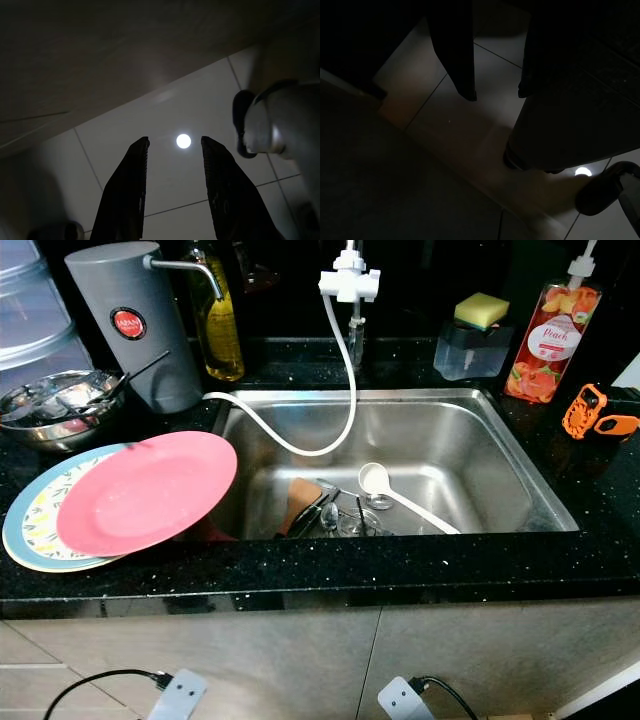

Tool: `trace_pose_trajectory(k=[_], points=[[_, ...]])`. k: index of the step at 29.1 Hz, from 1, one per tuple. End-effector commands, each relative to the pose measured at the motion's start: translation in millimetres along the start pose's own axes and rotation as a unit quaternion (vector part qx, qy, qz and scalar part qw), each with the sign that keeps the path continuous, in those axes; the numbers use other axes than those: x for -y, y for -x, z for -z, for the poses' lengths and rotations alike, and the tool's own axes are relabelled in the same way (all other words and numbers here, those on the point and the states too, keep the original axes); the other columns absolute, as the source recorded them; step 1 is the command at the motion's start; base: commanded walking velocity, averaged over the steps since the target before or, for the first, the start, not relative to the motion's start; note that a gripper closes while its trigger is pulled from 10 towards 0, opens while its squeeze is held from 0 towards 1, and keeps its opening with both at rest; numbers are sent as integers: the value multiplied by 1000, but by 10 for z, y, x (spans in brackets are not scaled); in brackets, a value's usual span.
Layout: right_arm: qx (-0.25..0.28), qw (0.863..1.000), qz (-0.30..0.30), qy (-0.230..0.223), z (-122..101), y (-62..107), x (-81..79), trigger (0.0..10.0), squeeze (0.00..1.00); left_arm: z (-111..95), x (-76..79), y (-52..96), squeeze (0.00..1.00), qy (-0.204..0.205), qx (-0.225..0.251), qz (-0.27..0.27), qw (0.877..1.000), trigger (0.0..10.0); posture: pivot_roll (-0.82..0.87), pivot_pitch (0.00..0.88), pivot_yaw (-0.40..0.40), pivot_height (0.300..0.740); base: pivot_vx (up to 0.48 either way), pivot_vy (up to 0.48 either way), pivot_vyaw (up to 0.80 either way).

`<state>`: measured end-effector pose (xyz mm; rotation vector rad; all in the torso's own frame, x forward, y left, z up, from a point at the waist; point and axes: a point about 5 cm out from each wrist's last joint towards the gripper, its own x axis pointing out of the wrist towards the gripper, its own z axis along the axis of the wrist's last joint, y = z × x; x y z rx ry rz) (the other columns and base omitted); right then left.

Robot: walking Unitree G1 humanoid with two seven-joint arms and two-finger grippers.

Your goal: Kitchen organization

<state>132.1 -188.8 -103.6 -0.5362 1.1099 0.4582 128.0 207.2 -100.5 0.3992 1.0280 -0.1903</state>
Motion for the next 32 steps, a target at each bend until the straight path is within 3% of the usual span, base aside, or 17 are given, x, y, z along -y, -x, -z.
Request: trace_pose_trajectory(k=[1, 14, 32], points=[[-7, 1000, -2, 4, 42, 9, 13, 10000, 0, -6, 29, -5, 0, -5, -3, 1, 1000, 10000, 138, 0, -21, 740, 0, 0, 0], [-9, 1000, -3, 3, 58, 10, -4, 10000, 0, 93, -158, 34, 0, -2, -12, -9, 1000, 10000, 135, 0, -18, 740, 0, 0, 0], [-7, 1000, -5, 1, 40, 4, -19, 10000, 0, 61, -67, 20, 0, -5, -8, -3, 1000, 10000, 136, 0, -16, 740, 0, 0, 0]])
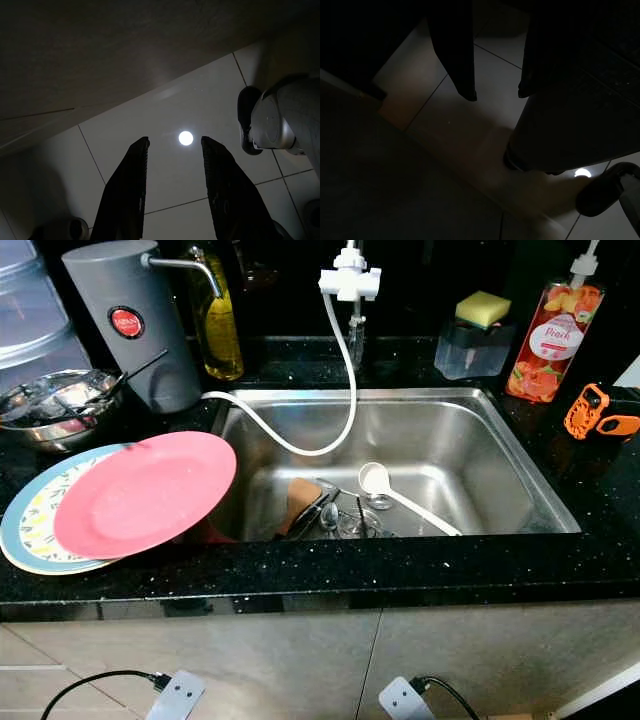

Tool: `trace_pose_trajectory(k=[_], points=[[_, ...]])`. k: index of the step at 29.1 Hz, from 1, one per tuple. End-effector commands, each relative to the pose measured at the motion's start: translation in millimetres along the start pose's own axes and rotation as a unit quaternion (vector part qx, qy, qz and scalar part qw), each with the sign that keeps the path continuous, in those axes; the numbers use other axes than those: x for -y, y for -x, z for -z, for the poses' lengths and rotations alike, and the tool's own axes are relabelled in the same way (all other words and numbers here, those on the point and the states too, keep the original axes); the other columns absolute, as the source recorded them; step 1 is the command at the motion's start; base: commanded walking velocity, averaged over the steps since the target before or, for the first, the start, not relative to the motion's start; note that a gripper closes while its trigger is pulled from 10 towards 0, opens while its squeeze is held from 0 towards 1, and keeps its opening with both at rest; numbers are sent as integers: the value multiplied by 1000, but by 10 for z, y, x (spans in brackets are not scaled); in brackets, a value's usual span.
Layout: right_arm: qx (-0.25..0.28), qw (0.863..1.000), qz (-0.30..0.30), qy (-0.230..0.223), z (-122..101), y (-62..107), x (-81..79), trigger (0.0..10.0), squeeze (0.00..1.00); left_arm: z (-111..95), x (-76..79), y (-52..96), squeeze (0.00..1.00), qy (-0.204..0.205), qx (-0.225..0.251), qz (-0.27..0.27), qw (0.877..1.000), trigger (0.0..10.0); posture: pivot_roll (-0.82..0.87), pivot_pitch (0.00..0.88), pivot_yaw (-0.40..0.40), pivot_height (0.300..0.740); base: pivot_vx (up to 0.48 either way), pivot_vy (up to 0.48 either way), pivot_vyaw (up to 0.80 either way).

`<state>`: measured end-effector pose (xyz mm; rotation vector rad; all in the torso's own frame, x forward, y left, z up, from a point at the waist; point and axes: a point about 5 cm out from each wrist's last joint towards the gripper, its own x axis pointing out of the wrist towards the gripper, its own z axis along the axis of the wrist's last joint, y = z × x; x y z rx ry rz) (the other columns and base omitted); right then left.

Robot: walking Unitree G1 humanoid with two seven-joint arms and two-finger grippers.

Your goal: Kitchen organization

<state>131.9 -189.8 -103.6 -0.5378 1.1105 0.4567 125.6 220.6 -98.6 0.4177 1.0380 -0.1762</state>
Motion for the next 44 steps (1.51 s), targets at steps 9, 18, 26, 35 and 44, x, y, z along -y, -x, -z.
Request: trace_pose_trajectory(k=[9, 18, 26, 35, 44], points=[[-7, 1000, -5, 1, 27, 1, -24, 10000, 0, -18, 37, -7, 0, 1, 1, 5, 1000, 10000, 134, 0, -18, 740, 0, 0, 0], [-7, 1000, -5, 1, 21, -2, -33, 10000, 0, -34, 46, -12, 0, 1, 2, 5, 1000, 10000, 136, 0, -18, 740, 0, 0, 0], [-6, 1000, -6, 1, 17, -3, -44, 10000, 0, -26, 36, -9, 0, 1, 2, 4, 1000, 10000, 137, 0, -17, 740, 0, 0, 0], [-6, 1000, -8, 2, 18, -3, -49, 10000, 0, 1, -10, 1, 0, 3, 1, 0, 1000, 10000, 145, 0, -18, 740, 0, 0, 0], [-2, 1000, -7, -8, 5, -5, -48, 10000, 0, -69, 66, -20, 0, 8, 8, 0, 1000, 10000, 146, 0, -18, 740, 0, 0, 0]])
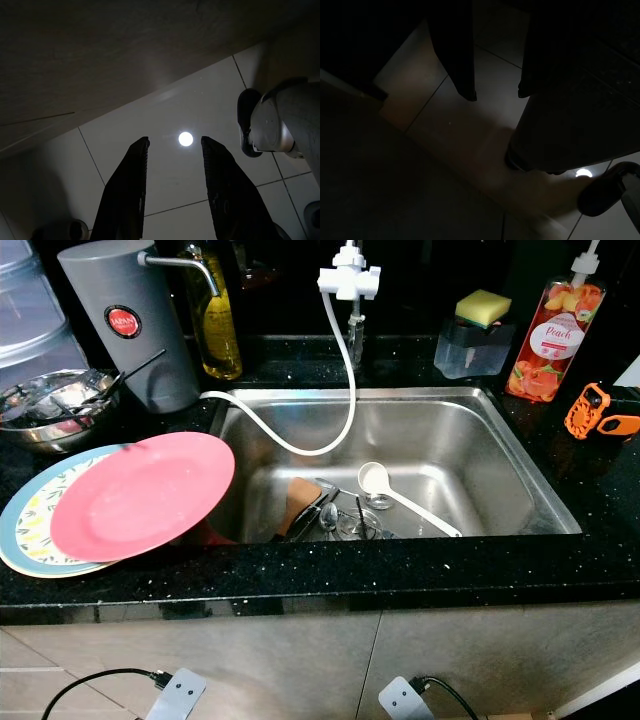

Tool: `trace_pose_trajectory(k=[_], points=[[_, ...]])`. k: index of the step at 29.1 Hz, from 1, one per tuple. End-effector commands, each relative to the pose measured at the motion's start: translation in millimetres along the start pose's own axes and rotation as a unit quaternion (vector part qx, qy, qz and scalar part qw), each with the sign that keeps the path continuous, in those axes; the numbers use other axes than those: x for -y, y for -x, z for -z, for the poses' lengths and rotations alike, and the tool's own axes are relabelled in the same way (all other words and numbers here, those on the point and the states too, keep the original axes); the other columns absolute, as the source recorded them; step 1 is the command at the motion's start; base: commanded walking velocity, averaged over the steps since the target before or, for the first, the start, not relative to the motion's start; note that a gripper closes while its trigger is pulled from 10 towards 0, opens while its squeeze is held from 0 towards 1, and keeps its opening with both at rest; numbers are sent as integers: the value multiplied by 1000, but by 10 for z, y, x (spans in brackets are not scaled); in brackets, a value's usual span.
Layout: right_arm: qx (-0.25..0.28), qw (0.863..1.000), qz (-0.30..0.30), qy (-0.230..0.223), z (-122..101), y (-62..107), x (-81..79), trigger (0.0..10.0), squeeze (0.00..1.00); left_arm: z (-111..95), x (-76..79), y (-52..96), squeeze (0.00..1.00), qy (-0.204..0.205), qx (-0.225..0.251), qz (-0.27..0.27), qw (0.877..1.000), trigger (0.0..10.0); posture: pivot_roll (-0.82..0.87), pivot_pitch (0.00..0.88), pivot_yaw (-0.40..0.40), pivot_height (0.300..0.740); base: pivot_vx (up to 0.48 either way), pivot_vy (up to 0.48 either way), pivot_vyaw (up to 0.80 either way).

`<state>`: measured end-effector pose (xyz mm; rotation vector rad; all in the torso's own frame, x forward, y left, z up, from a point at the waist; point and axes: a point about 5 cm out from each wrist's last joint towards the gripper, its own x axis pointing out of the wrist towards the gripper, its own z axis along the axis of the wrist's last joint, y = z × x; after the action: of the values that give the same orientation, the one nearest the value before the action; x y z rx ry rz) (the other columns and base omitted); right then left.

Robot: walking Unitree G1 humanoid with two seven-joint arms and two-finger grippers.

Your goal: Kitchen organization

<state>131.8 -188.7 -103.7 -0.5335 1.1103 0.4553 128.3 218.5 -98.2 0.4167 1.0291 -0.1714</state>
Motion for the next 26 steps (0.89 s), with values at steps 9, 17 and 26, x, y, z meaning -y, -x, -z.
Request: trace_pose_trajectory(k=[9, 17, 26], points=[[60, 976, 35, -206, -243, -12, 180, 10000, 0, -425, 36, -78, 0, 54, 71, -5, 996, 10000, 146, 0, -19, 740, 0, 0, 0], [73, 976, 37, -204, -291, -13, 181, 10000, 0, -498, 96, -87, 0, 42, 83, 10, 996, 10000, 141, 0, -16, 740, 0, 0, 0], [82, 970, 49, -224, -177, 13, 188, 10000, 0, -282, 63, -36, 0, 54, 74, -2, 996, 10000, 144, 0, -23, 740, 0, 0, 0]])
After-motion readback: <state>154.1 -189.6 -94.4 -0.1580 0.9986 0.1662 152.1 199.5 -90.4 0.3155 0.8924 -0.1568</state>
